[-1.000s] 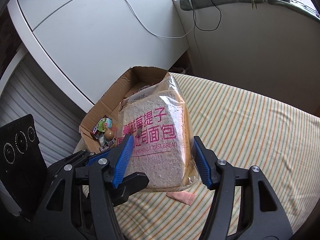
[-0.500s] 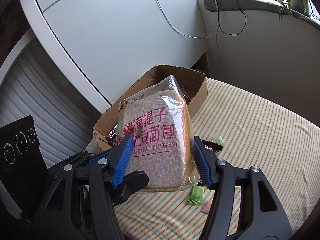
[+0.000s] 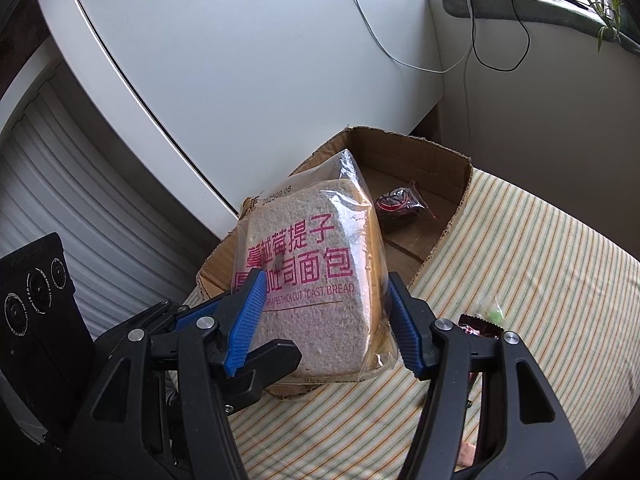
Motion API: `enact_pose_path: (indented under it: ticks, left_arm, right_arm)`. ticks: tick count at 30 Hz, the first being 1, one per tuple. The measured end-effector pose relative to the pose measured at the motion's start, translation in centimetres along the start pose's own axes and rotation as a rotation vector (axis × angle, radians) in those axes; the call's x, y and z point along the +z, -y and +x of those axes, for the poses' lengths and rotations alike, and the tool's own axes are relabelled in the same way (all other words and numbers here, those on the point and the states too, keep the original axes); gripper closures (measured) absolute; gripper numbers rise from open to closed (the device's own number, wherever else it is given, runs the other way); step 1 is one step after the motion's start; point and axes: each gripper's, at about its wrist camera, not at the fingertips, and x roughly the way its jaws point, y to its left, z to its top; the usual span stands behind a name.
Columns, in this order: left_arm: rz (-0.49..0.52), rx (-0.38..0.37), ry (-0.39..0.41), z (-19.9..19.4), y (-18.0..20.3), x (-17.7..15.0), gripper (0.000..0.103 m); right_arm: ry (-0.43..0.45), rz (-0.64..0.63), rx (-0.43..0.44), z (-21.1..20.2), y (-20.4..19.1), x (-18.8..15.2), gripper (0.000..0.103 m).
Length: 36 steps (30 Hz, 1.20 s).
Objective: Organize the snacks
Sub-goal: 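Carry the toast bag with right gripper to the box while left gripper supports it, then lower the toast bag into the box and open right gripper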
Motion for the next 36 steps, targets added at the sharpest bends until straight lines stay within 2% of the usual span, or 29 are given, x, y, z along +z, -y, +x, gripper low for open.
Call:
enact_pose_path:
  ticks: [18, 26, 30, 36]
  left_arm:
    - [-0.007, 0.065, -0.007, 1.2, -3.1, 0.3, 0.05]
    - [-0.006, 0.086, -0.009, 1.5, -3.4, 0.2, 0.05]
    - [-0.002, 0.095, -0.009, 1.4, -3.3, 0.1, 0.05]
    - [0.002, 0.103, -0.01, 1.3, -3.3, 0.1, 0.05]
  right_arm:
    - [-0.052, -0.023, -0.033, 3.7, -0.9, 1.3, 0.04]
    - [-0.038, -0.023, -0.072, 3.8, -0.4, 1.4, 0.04]
    - [-0.024, -0.027, -0.1, 3.4, -0.2, 1.4, 0.029]
    - [-0.018, -0.027, -0.132, 2.6, -0.2, 1.4, 0.028]
